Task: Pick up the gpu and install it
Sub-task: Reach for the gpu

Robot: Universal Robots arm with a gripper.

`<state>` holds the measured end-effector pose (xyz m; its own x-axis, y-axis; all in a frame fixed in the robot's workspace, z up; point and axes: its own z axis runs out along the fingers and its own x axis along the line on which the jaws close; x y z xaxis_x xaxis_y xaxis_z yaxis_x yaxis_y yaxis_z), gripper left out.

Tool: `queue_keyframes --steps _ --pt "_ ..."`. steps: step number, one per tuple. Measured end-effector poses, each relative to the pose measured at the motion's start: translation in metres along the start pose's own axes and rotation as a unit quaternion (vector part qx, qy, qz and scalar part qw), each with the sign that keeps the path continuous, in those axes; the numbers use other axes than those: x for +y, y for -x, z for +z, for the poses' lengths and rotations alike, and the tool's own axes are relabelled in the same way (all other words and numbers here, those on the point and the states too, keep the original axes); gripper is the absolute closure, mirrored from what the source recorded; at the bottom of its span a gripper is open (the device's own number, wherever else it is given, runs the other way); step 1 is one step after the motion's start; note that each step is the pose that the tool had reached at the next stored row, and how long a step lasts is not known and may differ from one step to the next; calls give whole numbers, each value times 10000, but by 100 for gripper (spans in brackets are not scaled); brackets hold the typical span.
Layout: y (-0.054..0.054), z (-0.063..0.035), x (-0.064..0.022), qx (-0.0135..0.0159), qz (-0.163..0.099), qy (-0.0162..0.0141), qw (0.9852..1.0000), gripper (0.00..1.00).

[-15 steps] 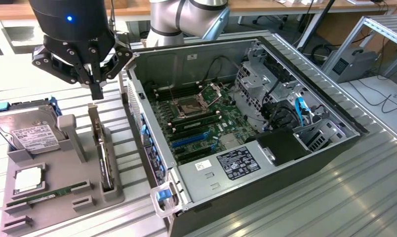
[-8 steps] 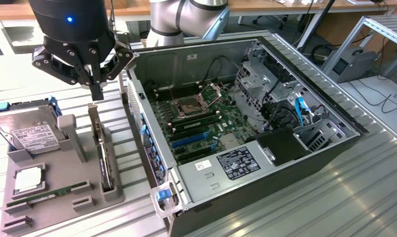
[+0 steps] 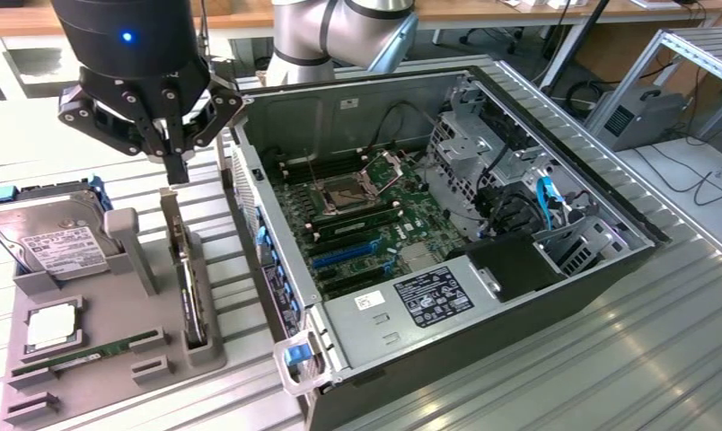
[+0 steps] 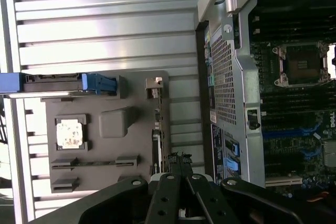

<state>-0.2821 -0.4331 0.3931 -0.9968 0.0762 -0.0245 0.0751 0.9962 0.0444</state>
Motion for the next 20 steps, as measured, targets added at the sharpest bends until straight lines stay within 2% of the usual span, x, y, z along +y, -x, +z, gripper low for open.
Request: queue_keyframes --steps 10,16,20 --pt "6 -3 -75 0 0 -2 10000 89" --pt "15 -9 -203 0 0 -7 10000 89" --pt "17 -9 -221 -1 0 -7 10000 89"
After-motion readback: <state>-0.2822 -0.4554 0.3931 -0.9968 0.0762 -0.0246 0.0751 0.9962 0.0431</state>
